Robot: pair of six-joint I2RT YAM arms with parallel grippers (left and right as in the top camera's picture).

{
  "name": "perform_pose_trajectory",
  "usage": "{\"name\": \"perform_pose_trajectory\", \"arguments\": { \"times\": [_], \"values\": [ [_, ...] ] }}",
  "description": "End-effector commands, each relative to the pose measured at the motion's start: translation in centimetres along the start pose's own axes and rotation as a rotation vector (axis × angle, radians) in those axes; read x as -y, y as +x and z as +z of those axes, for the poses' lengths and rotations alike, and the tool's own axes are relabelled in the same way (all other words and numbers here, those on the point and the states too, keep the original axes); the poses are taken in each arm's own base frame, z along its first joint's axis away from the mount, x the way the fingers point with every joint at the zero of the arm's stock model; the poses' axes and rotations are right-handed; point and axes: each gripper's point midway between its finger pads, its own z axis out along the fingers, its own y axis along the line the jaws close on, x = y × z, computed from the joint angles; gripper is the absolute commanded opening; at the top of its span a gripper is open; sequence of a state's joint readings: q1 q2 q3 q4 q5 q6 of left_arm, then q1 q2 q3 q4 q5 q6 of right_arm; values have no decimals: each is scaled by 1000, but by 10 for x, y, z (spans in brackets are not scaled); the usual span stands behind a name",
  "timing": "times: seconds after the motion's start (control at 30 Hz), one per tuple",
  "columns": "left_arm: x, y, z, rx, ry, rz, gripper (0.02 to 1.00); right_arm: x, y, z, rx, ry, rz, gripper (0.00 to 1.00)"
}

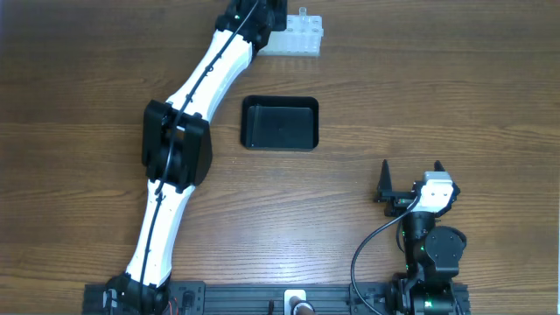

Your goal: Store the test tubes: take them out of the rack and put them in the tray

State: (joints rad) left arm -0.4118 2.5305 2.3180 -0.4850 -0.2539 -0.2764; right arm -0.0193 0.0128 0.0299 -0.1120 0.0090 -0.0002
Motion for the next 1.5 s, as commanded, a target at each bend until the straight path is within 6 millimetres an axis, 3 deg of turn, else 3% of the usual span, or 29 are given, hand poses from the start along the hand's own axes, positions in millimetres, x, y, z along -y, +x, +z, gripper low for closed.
{"name": "perform_pose_trajectory", "arguments": {
  "times": [0.03,0.13,0.37,0.57,0.93,1.2,1.33,1.5],
  "values": [
    [0,16,14,-32,10,11,310,1,2,0,0,2,4,991],
    [0,16,14,-32,11,12,137,1,2,0,0,2,4,991],
    [2,7,9,-20,13,9,60,1,2,0,0,1,4,991],
    [0,-8,-12,-27,11,11,40,1,2,0,0,1,4,993],
    [3,-73,-70,111,49,-22,40,1,2,0,0,2,4,991],
    [1,-116,-133,195,72,-21,40,1,2,0,0,1,4,991],
    [7,-101,-159,106,103,10,38,1,2,0,0,2,4,993],
    [15,-50,-178,-118,148,-6,40,1,2,0,0,2,4,991]
  ]
}}
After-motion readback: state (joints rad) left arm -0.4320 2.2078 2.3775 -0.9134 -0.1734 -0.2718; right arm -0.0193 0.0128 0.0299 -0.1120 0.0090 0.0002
